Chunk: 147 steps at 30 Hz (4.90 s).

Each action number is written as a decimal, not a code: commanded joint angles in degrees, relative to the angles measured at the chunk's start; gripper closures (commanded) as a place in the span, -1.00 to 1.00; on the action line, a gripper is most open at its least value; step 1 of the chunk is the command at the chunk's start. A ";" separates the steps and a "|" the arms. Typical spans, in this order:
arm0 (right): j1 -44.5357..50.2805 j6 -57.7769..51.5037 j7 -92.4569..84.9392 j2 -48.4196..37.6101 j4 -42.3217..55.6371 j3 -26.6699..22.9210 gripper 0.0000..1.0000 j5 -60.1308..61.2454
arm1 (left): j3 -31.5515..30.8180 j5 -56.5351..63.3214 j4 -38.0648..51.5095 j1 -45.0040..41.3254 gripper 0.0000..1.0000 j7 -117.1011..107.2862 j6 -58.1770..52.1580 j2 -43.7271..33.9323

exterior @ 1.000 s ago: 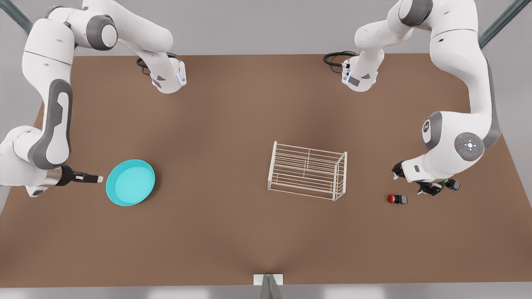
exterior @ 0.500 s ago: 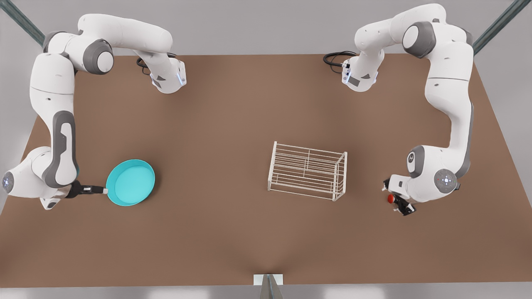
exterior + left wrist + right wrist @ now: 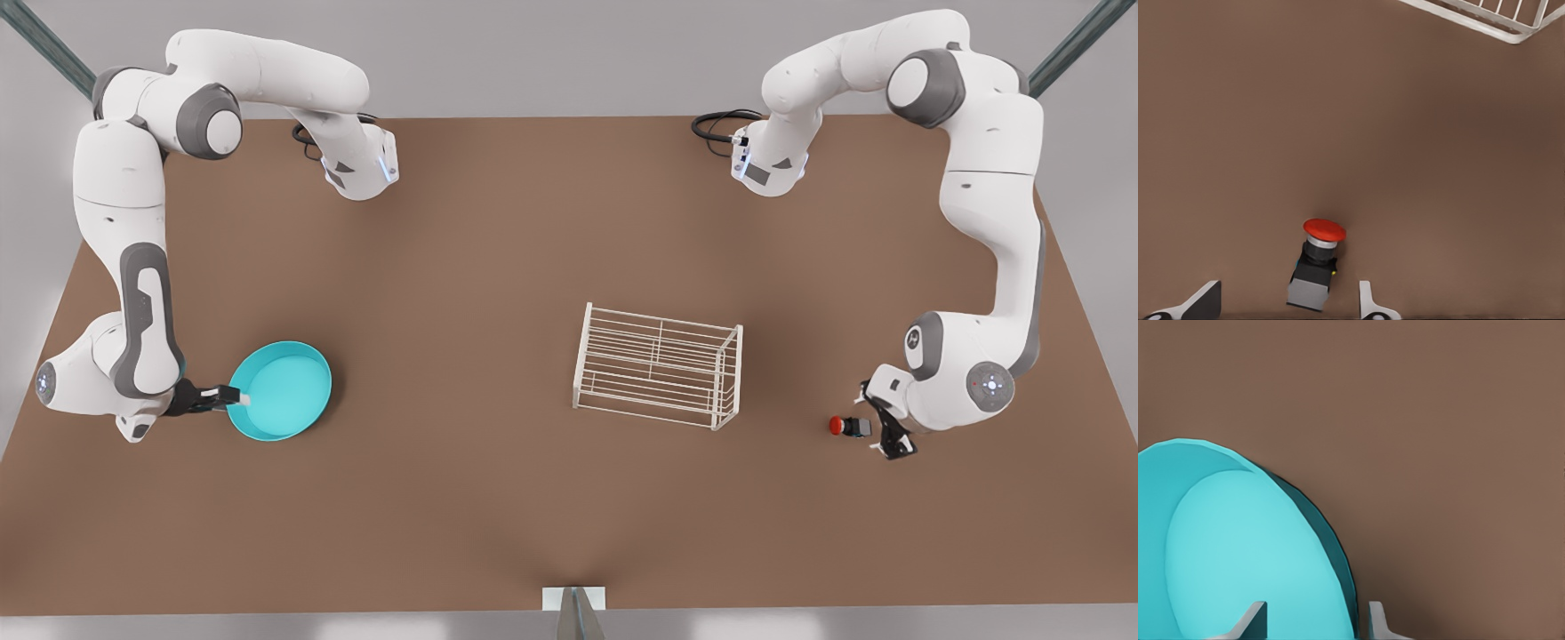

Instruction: Place the plate on the shelf with right arm and place the red button switch in the plate with left arm

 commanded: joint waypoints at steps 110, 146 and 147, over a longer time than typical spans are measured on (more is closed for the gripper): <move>19.88 -39.34 53.90 -25.26 24.04 19.28 -1.00 -24.38 | -9.12 -12.26 -1.30 1.55 0.15 11.10 -18.61 -18.22; 20.67 -32.13 48.97 -37.57 9.97 2.93 -1.00 -21.39 | 13.56 -22.99 6.17 -14.27 -1.00 -35.28 -16.76 -17.87; 20.67 -32.05 49.06 -37.57 10.06 2.84 -1.00 -21.39 | 13.47 -22.63 6.17 -14.27 -1.00 -46.18 -18.25 -18.31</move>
